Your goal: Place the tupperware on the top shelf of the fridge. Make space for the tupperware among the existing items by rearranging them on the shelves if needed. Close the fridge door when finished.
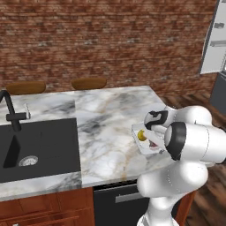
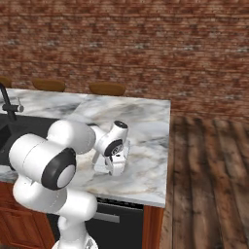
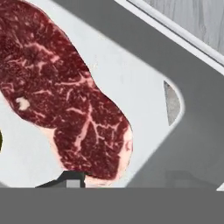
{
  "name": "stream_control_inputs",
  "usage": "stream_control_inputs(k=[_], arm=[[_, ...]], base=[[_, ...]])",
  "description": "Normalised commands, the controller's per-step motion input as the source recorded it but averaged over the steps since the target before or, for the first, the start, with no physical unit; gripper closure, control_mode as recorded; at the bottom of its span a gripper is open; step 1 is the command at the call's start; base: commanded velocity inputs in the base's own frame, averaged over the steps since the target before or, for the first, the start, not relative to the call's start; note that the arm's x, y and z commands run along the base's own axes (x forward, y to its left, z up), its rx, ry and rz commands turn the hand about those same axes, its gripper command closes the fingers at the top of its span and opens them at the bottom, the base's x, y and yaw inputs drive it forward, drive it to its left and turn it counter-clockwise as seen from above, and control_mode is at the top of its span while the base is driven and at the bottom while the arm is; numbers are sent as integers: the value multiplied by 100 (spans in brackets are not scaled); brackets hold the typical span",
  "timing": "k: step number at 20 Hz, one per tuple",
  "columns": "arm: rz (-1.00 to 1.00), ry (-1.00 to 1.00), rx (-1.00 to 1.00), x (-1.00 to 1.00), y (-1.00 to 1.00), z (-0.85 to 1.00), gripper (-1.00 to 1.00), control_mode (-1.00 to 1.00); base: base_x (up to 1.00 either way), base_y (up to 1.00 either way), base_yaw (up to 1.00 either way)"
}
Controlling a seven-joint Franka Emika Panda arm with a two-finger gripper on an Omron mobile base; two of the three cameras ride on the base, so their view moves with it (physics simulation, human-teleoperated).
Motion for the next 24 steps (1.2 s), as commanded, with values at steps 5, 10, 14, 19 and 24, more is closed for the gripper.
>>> stream_control_inputs(k=[5, 10, 14, 19, 24], arm=[[-2, 0, 0, -7, 0, 2, 100, -100], [-1, -9, 0, -36, 0, 54, 100, -100], [0, -21, 0, -49, 7, 85, 100, -100], [0, -25, -4, -79, 30, 97, 100, -100], [0, -16, 0, -75, 36, 98, 100, -100]], base=[[0, 0, 0], [0, 0, 0], [0, 0, 0], [0, 0, 0], [0, 0, 0]])
